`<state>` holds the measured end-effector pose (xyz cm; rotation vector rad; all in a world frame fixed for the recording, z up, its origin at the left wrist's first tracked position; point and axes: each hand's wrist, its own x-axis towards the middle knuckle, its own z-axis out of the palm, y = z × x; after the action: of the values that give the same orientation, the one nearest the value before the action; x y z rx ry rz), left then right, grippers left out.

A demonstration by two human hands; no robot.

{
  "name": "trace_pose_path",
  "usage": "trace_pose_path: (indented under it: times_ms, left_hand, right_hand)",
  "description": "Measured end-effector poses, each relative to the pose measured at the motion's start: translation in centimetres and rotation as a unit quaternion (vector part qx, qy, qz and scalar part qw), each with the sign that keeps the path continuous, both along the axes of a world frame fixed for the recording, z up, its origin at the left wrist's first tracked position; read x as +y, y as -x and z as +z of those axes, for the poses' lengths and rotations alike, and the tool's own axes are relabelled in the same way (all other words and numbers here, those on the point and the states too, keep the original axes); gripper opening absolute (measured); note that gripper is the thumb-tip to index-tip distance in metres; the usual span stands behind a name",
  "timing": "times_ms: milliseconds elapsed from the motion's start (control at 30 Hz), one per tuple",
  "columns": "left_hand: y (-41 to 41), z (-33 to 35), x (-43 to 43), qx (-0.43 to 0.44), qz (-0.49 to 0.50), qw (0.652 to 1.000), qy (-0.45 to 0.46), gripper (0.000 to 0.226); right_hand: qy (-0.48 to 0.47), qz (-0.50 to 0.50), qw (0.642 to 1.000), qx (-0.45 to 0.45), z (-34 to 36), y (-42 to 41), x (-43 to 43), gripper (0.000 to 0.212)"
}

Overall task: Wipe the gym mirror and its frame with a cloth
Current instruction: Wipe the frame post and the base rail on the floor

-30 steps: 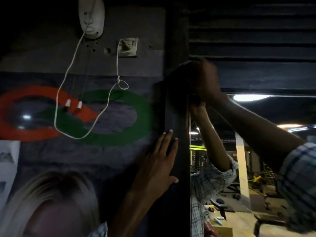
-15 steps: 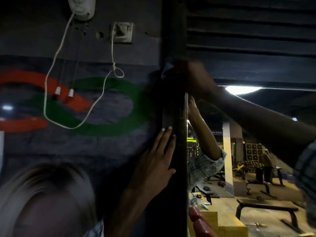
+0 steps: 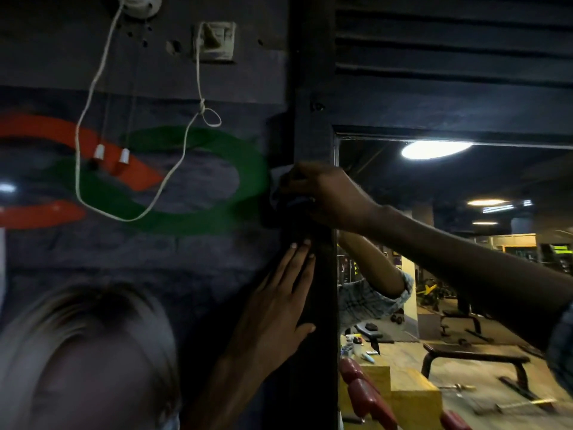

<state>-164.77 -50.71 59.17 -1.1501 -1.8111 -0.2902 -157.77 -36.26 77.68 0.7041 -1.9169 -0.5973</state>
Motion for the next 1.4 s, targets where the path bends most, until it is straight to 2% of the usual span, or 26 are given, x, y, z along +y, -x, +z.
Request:
trace_pose_path:
  times_ms: [67, 133, 200, 233, 333, 367, 400, 467, 533, 567, 667, 733, 800, 867, 967, 1033, 1100, 1167, 1200, 1267, 1400]
  left_hand:
    - [0.1, -0.4, -0.2, 0.004, 0.0, 1.0, 0.002, 0.117]
    - [0.0, -0.8, -0.4, 0.004, 0.0, 1.0, 0.005, 0.118]
    - [0.0, -1.3, -0.4, 0.002, 0.0, 1.0, 0.005, 0.121]
    - [0.1, -1.7, -0.2, 0.003, 0.0, 1.0, 0.003, 0.123]
    - [0.5, -2.8, 0.0, 0.012, 0.005, 1.0, -0.007, 0.127]
    - [0.6, -3.1, 0.0, 0.011, 0.006, 1.0, -0.01, 0.127]
    - [0.5, -3.4, 0.0, 0.01, 0.006, 1.0, -0.011, 0.127]
    - [0.3, -3.8, -0.1, 0.009, 0.005, 1.0, -0.008, 0.128]
    - [0.1, -4.2, -0.1, 0.006, 0.005, 1.0, -0.008, 0.128]
    - [0.0, -4.5, -0.1, 0.006, 0.006, 1.0, -0.007, 0.129]
    - [0.0, -5.3, -0.2, 0.007, 0.016, 1.0, -0.006, 0.129]
    - [-0.1, -6.0, -0.2, 0.004, 0.017, 1.0, -0.006, 0.129]
    - [-0.4, -6.7, -0.3, -0.002, 0.014, 1.0, -0.003, 0.13]
    - [-0.5, -7.3, -0.3, -0.004, 0.016, 1.0, -0.004, 0.131]
    - [-0.7, -8.1, -0.3, -0.005, 0.025, 1.0, -0.005, 0.132]
    - [-0.7, -8.6, -0.3, -0.008, 0.026, 1.0, -0.006, 0.131]
    - [-0.8, -8.9, -0.4, -0.017, 0.021, 1.0, -0.002, 0.13]
    - [-0.8, -9.1, -0.4, -0.019, 0.02, 1.0, -0.003, 0.13]
    - [-0.8, -9.1, -0.4, -0.019, 0.022, 1.0, -0.003, 0.13]
    - [-0.9, -9.1, -0.3, -0.021, 0.023, 1.0, -0.004, 0.129]
    - [-1.1, -9.2, -0.2, -0.023, 0.018, 0.999, -0.015, 0.13]
  right_hand:
    - [-0.011, -0.028, 0.999, 0.009, 0.9, -1.1, 0.1, 0.036]
    - [0.076, -0.02, 0.991, 0.105, 1.7, -2.0, 0.7, 0.041]
    - [0.139, 0.008, 0.98, 0.144, 0.7, -1.9, 1.4, 0.033]
    - [0.126, 0.02, 0.985, 0.118, -0.3, -1.5, 1.2, 0.03]
    - [0.007, -0.002, 1.0, -0.025, -2.2, -1.7, 0.9, 0.033]
    - [0.003, -0.019, 0.999, -0.036, -1.7, -2.4, 0.9, 0.034]
    - [0.027, -0.027, 0.999, -0.013, -1.2, -3.0, 1.2, 0.036]
    - [0.131, -0.007, 0.988, 0.085, -0.7, -3.6, 1.9, 0.038]
    - [0.199, 0.019, 0.975, 0.097, -2.5, -3.2, 2.1, 0.033]
    - [0.18, 0.02, 0.981, 0.064, -4.1, -2.9, 1.7, 0.034]
    - [0.042, -0.01, 0.997, -0.059, -6.8, -3.0, 1.3, 0.036]
    - [0.064, -0.018, 0.998, -0.008, -5.7, -3.6, 1.6, 0.043]
    - [0.178, -0.006, 0.98, 0.093, -4.8, -3.7, 2.2, 0.042]
    - [0.222, 0.004, 0.97, 0.103, -5.4, -3.2, 2.4, 0.036]
    - [0.075, -0.005, 0.996, -0.042, -9.0, -2.6, 1.0, 0.034]
    - [0.039, -0.012, 0.997, -0.07, -8.5, -4.1, 0.3, 0.032]
    - [0.119, -0.012, 0.992, 0.039, -6.1, -4.9, 1.0, 0.032]
    - [0.19, -0.069, 0.963, 0.177, -4.3, -3.5, 4.1, 0.041]
    - [0.209, -0.091, 0.954, 0.195, -4.1, -2.5, 5.4, 0.043]
    - [0.216, -0.101, 0.963, 0.123, -6.1, 0.5, 6.6, 0.047]
    - [0.122, -0.047, 0.991, 0.036, -8.7, -1.8, 1.9, 0.037]
